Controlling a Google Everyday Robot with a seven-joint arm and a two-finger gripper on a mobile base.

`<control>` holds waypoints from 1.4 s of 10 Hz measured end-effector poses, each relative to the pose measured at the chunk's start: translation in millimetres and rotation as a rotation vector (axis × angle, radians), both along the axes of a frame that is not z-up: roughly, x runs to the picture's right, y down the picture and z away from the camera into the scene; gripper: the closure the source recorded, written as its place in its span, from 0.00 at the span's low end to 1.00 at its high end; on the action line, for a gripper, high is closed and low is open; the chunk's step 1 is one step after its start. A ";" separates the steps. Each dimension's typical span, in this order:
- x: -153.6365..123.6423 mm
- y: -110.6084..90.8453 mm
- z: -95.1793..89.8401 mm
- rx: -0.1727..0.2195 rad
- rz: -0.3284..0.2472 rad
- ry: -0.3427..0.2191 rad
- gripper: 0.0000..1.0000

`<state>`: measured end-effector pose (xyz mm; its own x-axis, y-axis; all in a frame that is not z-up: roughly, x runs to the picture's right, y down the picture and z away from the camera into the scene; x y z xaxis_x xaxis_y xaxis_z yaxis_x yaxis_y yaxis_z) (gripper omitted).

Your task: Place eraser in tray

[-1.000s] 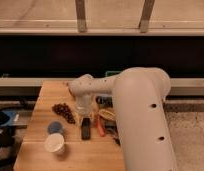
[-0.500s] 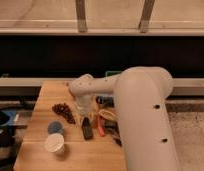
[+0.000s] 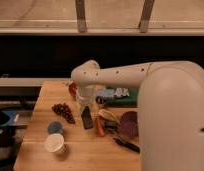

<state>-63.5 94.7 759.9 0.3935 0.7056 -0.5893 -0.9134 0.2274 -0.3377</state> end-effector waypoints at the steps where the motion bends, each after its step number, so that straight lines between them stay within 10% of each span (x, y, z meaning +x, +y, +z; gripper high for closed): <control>1: 4.3 -20.6 -13.4 0.037 0.010 0.002 1.00; 7: 89.9 -139.2 -6.3 0.188 0.206 0.065 1.00; 14: 105.8 -151.6 -1.9 0.200 0.249 0.073 1.00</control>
